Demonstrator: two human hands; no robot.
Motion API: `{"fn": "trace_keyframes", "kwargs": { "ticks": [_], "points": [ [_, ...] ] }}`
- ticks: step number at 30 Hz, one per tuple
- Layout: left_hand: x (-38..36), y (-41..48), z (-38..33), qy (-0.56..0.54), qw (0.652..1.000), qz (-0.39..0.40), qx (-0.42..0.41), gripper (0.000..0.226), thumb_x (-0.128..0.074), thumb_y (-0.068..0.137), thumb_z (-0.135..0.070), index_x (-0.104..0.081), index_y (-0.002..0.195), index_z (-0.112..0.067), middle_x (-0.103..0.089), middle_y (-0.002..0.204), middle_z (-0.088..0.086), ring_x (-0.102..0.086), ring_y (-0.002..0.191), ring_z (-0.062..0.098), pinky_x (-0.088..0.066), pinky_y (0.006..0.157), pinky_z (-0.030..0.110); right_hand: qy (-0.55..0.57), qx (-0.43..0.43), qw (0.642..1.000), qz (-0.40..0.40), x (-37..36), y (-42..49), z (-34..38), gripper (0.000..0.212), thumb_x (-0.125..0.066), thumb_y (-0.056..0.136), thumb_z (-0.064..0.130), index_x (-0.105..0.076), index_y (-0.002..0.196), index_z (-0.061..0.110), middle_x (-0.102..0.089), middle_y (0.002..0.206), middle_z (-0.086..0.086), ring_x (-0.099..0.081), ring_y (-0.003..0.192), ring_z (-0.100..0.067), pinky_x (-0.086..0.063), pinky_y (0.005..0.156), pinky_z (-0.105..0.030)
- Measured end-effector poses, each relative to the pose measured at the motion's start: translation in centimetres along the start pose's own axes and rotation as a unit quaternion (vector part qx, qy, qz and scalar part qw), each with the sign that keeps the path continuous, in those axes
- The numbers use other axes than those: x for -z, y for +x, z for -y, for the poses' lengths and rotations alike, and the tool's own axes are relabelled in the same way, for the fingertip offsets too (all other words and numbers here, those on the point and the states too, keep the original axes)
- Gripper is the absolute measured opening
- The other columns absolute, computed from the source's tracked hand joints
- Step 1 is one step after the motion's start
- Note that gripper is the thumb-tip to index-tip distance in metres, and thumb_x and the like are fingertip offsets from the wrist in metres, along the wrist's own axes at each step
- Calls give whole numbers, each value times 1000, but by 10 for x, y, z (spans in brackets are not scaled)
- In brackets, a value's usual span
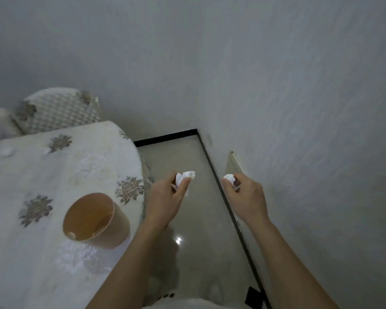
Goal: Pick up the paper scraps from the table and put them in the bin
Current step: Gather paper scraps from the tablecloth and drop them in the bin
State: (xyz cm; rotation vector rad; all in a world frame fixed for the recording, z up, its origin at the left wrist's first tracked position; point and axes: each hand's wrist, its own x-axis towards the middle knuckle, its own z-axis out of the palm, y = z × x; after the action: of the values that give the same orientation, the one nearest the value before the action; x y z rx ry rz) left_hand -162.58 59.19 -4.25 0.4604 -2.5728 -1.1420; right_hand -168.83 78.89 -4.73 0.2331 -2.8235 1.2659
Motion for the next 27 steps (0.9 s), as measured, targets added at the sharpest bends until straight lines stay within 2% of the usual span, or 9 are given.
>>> {"fn": "trace_keyframes", "kwargs": {
  "ticks": [5, 8, 11, 13, 15, 17, 19, 23, 27],
  "points": [
    [40, -3, 25, 10, 993, -85, 83, 32, -55, 94, -49, -61, 80, -21, -61, 64, -7, -58, 59, 7, -43, 52, 23, 17, 85, 990, 111, -50, 33, 32, 32, -51, 92, 45, -58, 75, 20, -57, 61, 0, -56, 60, -16, -46, 54, -35],
    [64, -13, 44, 19, 983, -136, 125, 25, -57, 95, -41, -63, 84, -20, -51, 60, -14, -52, 56, 0, -32, 50, 13, 21, 142, 976, 164, -83, 40, 60, 33, -49, 93, 46, -60, 77, 19, -59, 63, 0, -57, 61, -16, -49, 57, -37],
    [90, -30, 68, 38, 970, -195, 138, 35, -60, 95, -36, -46, 64, -29, -42, 51, -9, -47, 51, 7, -29, 48, 19, 22, 191, 959, 208, -113, 38, 91, 29, -50, 93, 46, -60, 78, 23, -59, 63, 3, -56, 60, -15, -45, 55, -34],
    [105, -41, 84, 52, 960, -221, 163, 36, -58, 94, -40, -50, 66, -21, -47, 53, -1, -48, 51, 14, -35, 49, 31, 27, 220, 948, 230, -133, 33, 109, 26, -52, 92, 45, -56, 77, 24, -58, 63, 4, -55, 59, -14, -43, 53, -34],
    [118, -50, 100, 69, 950, -240, 185, 31, -57, 94, -45, -59, 76, -19, -55, 59, 0, -53, 56, 15, -39, 51, 33, 27, 249, 936, 249, -152, 26, 125, 21, -53, 91, 45, -56, 83, 26, -61, 68, 5, -57, 63, -15, -43, 53, -33],
    [129, -58, 112, 84, 944, -252, 197, 27, -55, 94, -48, -53, 73, -31, -54, 60, -5, -53, 58, 10, -36, 50, 29, 19, 277, 925, 260, -170, 21, 137, 18, -54, 91, 44, -58, 91, 27, -64, 74, 5, -59, 68, -20, -44, 56, -33],
    [137, -63, 124, 99, 939, -258, 207, 32, -52, 94, -50, -46, 69, -31, -52, 59, -5, -51, 57, 10, -35, 49, 29, 21, 298, 918, 261, -185, 17, 149, 17, -56, 92, 40, -59, 96, 25, -67, 79, 4, -59, 72, -22, -43, 58, -32],
    [149, -61, 146, 148, 929, -251, 228, 35, -49, 90, -54, -54, 76, -22, -58, 66, -4, -55, 60, 13, -47, 54, 38, 6, 341, 903, 261, -209, 13, 166, 15, -56, 92, 36, -59, 101, 26, -68, 90, 3, -61, 82, -21, -48, 64, -35],
    [156, -55, 157, 231, 918, -244, 209, 20, -57, 91, -44, -58, 83, -25, -60, 74, -6, -53, 64, 15, -45, 53, 32, -24, 364, 891, 271, -228, 11, 179, 17, -47, 92, 41, -55, 101, 29, -65, 91, 7, -60, 82, -21, -51, 66, -39]
  ]
}}
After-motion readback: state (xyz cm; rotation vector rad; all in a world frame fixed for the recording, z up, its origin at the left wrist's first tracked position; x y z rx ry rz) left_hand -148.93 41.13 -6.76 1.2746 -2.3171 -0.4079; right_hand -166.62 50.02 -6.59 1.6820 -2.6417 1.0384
